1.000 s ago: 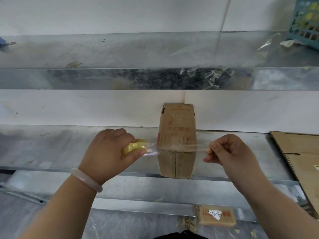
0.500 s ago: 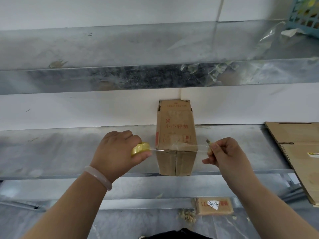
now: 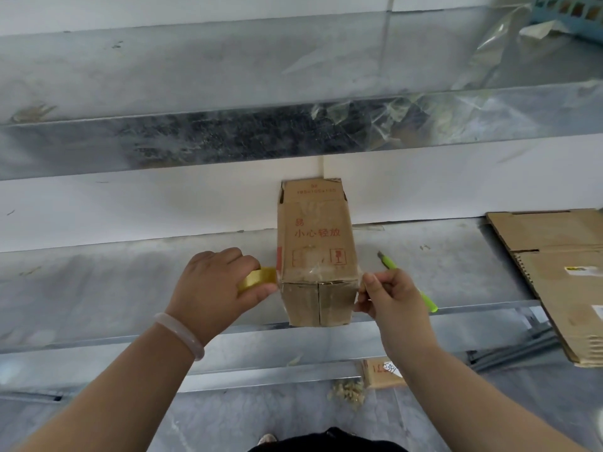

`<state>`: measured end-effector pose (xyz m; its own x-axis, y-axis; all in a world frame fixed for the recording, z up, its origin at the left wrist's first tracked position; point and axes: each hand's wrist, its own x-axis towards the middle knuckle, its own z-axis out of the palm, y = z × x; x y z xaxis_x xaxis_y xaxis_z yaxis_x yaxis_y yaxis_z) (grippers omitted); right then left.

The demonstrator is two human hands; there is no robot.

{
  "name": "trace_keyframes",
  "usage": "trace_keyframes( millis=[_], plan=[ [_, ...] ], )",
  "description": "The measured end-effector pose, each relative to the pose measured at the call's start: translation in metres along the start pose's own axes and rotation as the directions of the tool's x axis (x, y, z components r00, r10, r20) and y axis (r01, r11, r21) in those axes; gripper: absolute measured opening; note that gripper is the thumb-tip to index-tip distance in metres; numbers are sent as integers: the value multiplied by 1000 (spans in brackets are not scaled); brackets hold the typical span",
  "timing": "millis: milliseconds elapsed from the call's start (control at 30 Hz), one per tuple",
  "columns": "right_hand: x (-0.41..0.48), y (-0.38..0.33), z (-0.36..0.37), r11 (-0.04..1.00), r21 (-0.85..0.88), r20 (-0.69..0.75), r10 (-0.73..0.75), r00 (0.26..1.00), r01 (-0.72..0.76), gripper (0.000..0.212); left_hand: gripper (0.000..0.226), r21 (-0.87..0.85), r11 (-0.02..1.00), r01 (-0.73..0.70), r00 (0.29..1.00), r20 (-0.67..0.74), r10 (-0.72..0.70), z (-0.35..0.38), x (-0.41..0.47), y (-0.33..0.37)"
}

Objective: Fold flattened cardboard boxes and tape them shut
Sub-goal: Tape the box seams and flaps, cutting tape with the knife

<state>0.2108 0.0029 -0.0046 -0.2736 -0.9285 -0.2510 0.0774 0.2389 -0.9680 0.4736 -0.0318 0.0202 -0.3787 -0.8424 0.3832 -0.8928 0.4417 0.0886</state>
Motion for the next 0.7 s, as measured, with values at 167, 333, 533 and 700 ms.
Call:
trace_keyframes(
  millis=[167,333,533,700],
  plan=[
    [3,8,6,967,218,31,130,991,-133,19,63,-4,1000,-1,1000,9,1,2,1,1],
    [7,11,4,820,395,206,360,910,-414,25,57,-31,999,21,999,34,-20,4,-3,0],
    [8,10,-10,993,-53,-56,-109,992,106,12,59,-34,999,27,999,38,-26,2,1,0],
    [20,16,-8,524,-361,339,-697,632,772,47,59,-39,998,45,998,52,-43,3,0,0]
  ],
)
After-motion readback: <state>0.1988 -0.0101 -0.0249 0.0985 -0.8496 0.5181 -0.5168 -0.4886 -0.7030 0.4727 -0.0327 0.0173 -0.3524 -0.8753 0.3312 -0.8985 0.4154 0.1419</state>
